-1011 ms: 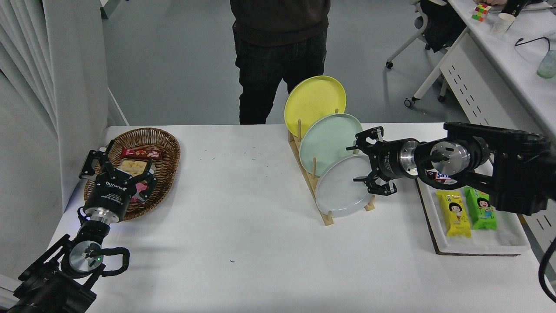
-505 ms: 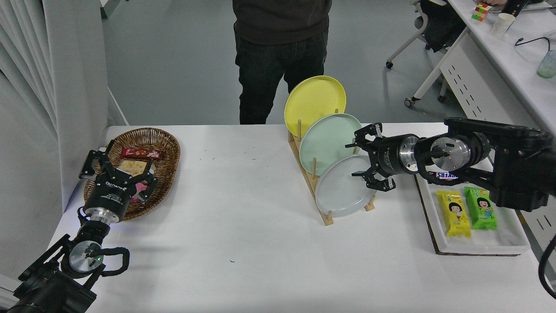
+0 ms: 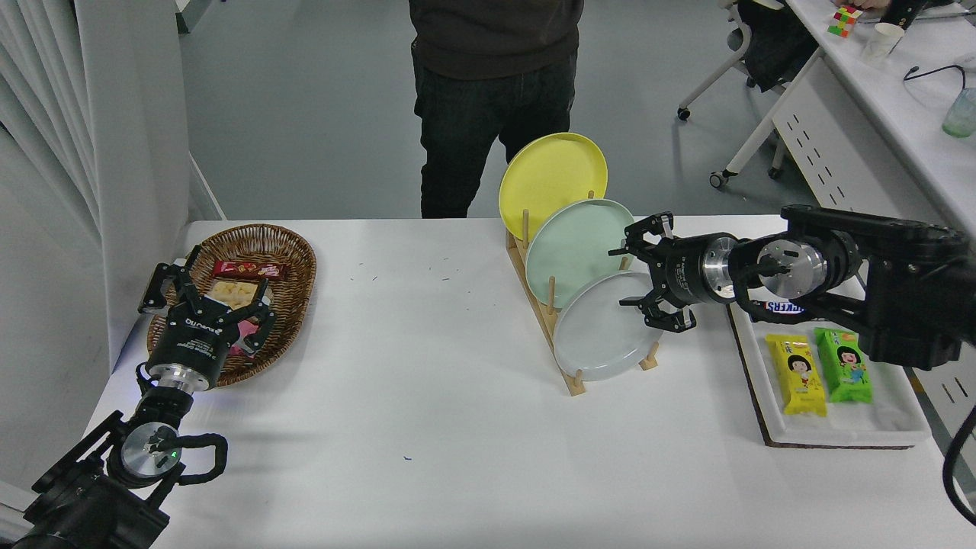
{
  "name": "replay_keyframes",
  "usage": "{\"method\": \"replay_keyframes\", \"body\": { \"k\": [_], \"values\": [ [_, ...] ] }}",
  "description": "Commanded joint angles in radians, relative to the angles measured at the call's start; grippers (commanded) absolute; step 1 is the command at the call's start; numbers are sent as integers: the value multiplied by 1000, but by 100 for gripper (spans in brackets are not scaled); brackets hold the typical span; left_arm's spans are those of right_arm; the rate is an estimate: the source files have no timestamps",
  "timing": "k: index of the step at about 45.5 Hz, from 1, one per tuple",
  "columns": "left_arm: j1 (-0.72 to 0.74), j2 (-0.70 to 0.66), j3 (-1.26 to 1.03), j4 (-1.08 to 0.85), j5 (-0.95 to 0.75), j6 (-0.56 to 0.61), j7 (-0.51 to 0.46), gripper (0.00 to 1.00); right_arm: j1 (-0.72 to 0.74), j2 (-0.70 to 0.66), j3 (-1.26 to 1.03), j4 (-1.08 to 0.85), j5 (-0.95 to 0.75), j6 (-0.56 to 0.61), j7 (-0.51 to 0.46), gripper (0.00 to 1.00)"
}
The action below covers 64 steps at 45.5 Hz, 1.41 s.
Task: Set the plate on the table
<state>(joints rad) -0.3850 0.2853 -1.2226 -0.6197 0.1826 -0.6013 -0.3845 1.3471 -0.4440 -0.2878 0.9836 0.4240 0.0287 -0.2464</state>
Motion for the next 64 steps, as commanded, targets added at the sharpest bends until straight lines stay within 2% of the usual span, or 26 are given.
{"method": "replay_keyframes", "body": {
  "k": [1,11,16,33,41,45,64],
  "values": [
    [0,0,0,0,0,0,1,98,-2,4,12,-5,-1,2,1,60],
    [0,0,0,0,0,0,-1,98,-5,2,35,4,9,30,1,55],
    [0,0,0,0,0,0,-1,98,-16,2,35,4,13,51,1,48],
    [0,0,0,0,0,0,-1,98,-13,1,35,3,-2,51,-4,48],
    [0,0,0,0,0,0,-1,98,-19,1,35,0,-2,47,-4,44],
    [0,0,0,0,0,0,-1,98,-17,2,35,0,2,47,-4,36],
    [0,0,0,0,0,0,-1,98,-17,2,36,-2,2,43,-4,34]
  ]
}}
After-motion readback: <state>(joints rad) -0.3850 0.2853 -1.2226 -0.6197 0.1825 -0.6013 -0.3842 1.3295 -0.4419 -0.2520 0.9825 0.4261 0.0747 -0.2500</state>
